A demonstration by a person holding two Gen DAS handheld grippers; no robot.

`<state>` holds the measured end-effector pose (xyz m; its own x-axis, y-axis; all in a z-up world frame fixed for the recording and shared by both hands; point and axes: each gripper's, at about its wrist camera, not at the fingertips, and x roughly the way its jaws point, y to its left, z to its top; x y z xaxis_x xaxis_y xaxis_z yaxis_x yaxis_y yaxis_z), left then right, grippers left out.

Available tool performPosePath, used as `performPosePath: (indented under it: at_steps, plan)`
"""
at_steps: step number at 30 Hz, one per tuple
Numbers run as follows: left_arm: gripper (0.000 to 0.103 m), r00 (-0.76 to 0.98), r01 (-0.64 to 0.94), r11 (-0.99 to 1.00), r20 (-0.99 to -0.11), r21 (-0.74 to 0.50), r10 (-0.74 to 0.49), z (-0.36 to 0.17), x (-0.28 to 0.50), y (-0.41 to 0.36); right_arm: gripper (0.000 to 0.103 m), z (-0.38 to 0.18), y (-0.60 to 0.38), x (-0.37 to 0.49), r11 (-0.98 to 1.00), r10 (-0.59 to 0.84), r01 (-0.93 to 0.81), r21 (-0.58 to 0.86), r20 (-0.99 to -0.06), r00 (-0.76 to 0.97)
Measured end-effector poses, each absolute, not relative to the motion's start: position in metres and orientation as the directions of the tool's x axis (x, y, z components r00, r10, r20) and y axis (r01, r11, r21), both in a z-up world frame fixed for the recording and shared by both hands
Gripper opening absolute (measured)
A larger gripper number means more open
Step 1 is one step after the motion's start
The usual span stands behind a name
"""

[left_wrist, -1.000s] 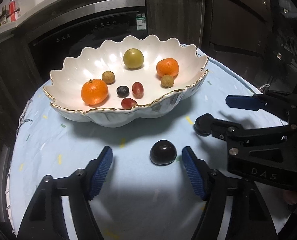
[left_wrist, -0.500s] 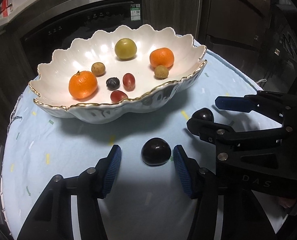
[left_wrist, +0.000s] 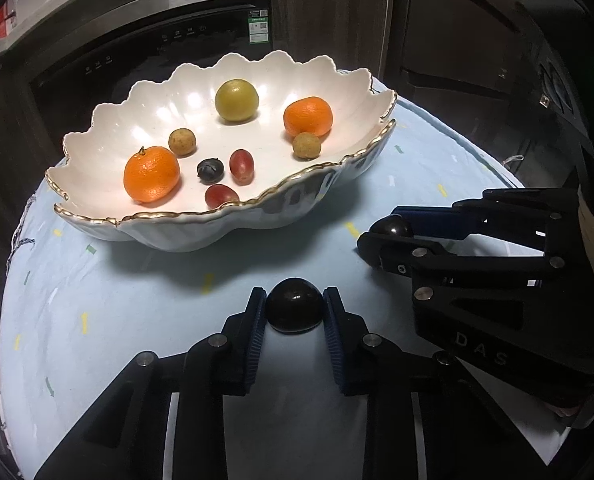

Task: Organize fruits
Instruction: 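Grasp the dark plum with the left tool while the right tool grasps the other dark plum, then lift and carry the plum with the left tool while the right tool carries its plum over the bowl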

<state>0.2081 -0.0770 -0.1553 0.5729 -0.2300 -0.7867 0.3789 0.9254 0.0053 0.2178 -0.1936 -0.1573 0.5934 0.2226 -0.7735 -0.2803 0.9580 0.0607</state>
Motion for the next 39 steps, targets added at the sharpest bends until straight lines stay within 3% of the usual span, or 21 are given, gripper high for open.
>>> performPosePath:
  at_steps: [39]
  plan:
    - [0.029,0.640,0.289,0.957,-0.745,0.005,-0.189,-0.098,0.196,-0.041,0.029,-0.103,-0.186,0.192,0.967,0.188,-0.254,0.012,-0.704,0.685]
